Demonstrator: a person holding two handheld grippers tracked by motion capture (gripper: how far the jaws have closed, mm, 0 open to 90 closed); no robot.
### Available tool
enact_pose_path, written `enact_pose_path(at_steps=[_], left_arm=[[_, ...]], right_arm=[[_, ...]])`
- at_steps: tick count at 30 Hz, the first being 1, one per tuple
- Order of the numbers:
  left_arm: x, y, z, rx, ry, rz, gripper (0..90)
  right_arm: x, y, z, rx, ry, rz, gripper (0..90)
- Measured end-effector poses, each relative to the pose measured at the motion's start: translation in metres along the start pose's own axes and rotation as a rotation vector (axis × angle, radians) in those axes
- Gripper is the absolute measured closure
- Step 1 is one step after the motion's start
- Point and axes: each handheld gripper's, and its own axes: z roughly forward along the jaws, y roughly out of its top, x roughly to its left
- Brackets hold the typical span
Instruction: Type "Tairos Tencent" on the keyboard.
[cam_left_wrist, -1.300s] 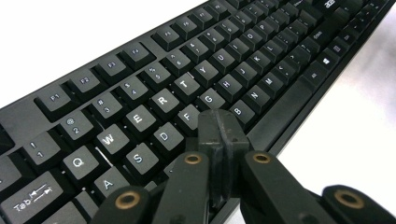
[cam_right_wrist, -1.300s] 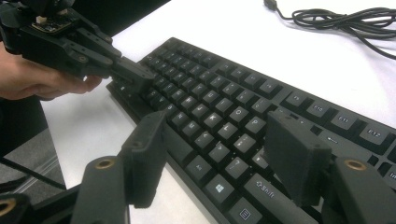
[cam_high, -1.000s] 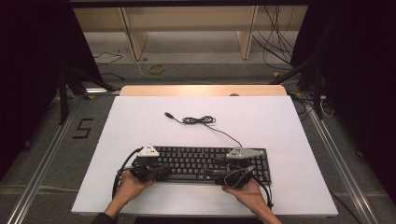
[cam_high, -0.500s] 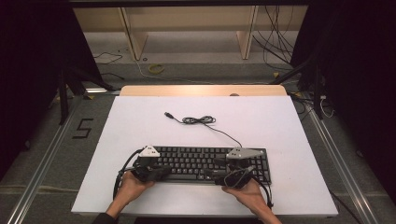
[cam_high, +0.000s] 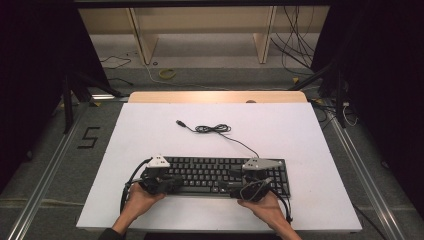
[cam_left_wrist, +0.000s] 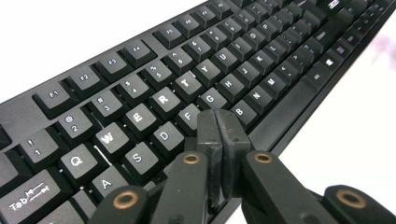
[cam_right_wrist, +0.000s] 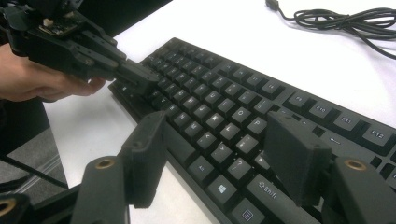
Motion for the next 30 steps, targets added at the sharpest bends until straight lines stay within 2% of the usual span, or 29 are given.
enact_pose_path(at_steps=[3, 9, 10, 13, 14, 16, 23, 30], left_arm=[[0.0, 0.001, -0.002, -0.01, -0.004, -0.002, 85.8], [0.0, 0.001, -0.004, -0.037, -0.016, -0.018, 74.6], [0.0, 0.001, -0.006, -0.051, -0.028, -0.018, 73.3], [0.0, 0.0, -0.007, -0.063, -0.03, -0.03, 63.0], [0.0, 0.001, -0.008, -0.065, -0.028, -0.033, 63.0], [0.002, 0.0, -0.009, -0.085, -0.033, -0.057, 55.4], [0.007, 0.0, -0.015, -0.133, -0.018, -0.109, 42.8], [0.012, 0.004, -0.018, -0.153, 0.003, -0.132, 35.4]], right_arm=[[0.0, 0.0, 0.001, 0.001, 0.002, -0.003, 40.0], [0.0, 0.0, 0.002, 0.003, 0.002, 0.0, 39.4], [0.0, 0.001, 0.002, 0.003, 0.003, 0.001, 39.3], [0.0, 0.001, 0.003, 0.005, 0.002, 0.0, 39.1], [0.0, 0.001, 0.003, 0.007, 0.002, 0.002, 39.0], [0.001, 0.002, 0.005, 0.013, 0.004, 0.005, 38.4], [0.003, 0.004, 0.012, 0.028, 0.013, 0.0, 37.3], [0.006, 0.004, 0.016, 0.037, 0.02, -0.008, 35.9]])
